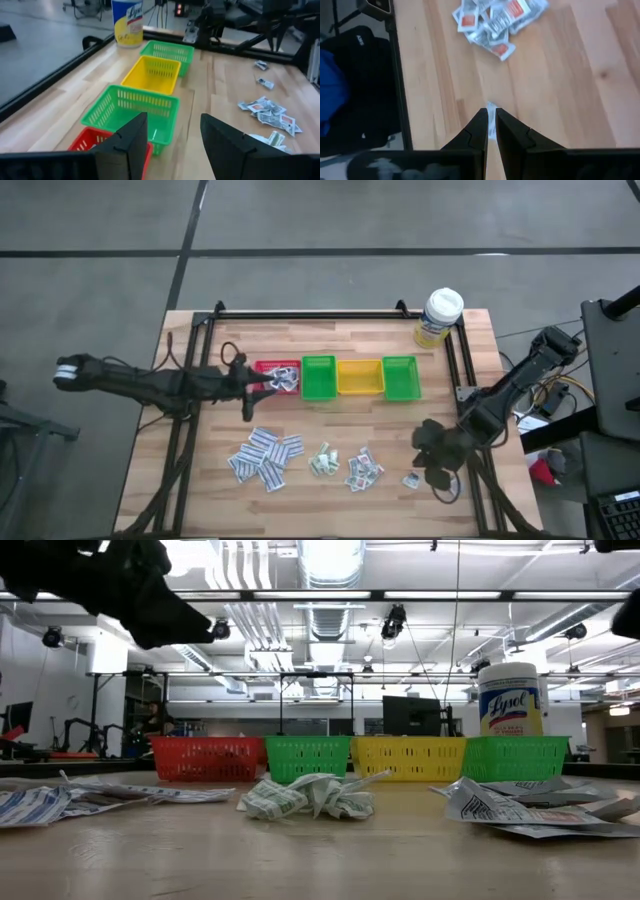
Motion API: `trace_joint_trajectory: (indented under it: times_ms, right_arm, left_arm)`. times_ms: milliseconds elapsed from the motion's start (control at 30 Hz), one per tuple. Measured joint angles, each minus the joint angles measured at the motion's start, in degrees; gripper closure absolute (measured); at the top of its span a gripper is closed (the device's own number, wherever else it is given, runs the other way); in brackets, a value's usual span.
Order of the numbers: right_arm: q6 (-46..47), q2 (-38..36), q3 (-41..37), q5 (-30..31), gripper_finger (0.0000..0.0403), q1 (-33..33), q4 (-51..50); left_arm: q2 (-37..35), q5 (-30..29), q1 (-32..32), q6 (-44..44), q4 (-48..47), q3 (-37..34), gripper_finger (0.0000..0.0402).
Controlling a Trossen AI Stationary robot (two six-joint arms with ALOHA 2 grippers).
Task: Pick & Place First Aid Supplies
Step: Put the alcohol pad into the red basket
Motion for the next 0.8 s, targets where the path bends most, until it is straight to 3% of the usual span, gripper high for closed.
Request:
trace_joint_trajectory:
  times_ms: [133, 267, 467, 800]
  right_arm:
    - [4.5, 1.0, 0.0, 0.1, 0.0369, 1.4, 0.0]
    - [6.7, 6.5, 0.1, -2.6, 0.0369, 1.8, 0.5]
    - [3.1, 16.2, 3.0, -5.2, 0.0369, 1.8, 0.1]
    - [1.7, 24.6, 5.8, -7.4, 0.0369, 1.8, -5.0]
  left_arm:
    - [-3.7, 0.2, 0.0, 1.6, 3.7, -3.6, 0.0225]
    - [-6.7, 0.3, 0.0, 1.9, 5.2, -6.0, 0.0225]
    - [-9.3, 0.4, 0.0, 1.9, 5.1, -6.9, 0.0225]
    - [-9.5, 0.5, 0.0, 1.9, 5.0, -6.9, 0.0225]
